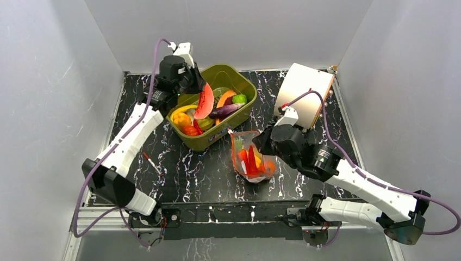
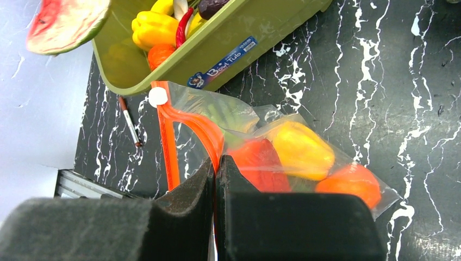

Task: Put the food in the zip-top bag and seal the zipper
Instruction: Pick up the fake fruit from the bin, then place the fake fruit in the zipper food storage bag.

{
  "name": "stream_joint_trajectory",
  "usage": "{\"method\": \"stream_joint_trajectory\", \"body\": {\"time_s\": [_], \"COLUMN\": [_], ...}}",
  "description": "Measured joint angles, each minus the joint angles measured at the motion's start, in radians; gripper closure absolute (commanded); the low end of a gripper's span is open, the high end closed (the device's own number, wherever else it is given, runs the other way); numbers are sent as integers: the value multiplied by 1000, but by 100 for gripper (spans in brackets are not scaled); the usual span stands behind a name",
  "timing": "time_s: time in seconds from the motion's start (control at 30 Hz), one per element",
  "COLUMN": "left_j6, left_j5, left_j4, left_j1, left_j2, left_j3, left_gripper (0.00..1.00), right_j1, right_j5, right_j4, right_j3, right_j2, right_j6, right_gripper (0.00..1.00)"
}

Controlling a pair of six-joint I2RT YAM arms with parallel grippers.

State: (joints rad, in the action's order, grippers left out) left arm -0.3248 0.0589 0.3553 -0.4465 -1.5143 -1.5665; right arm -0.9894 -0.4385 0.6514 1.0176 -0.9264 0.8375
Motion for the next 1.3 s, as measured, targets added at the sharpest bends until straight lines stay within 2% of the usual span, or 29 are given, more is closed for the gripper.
{"method": "stream_joint_trajectory", "body": {"time_s": [0.2,0.4,0.77,1.07,1.3], "left_j6": [-87,-203,-415,-505,-533], "left_j5": [-130,-269,-443,-469,-468], "left_j4": [5,-26,-135,-198,-164], "left_j1": [1,1,-16,-108,-150], "left_j2": [122,231,261,256,261], "left_j3": [51,94,216,321,401], "left_gripper": [100,100,100,100,100], "right_j1": [0,0,0,0,0], "right_j5": [-18,-97,-295,-226,-182], "right_j4": [4,37,164,13,-95], "right_j3": [1,18,188,-18,-35], "right_j2": [-17,-11,-27,-35,-100], "right_j6": [35,56,59,87,119], "right_gripper": [100,100,100,100,100]}}
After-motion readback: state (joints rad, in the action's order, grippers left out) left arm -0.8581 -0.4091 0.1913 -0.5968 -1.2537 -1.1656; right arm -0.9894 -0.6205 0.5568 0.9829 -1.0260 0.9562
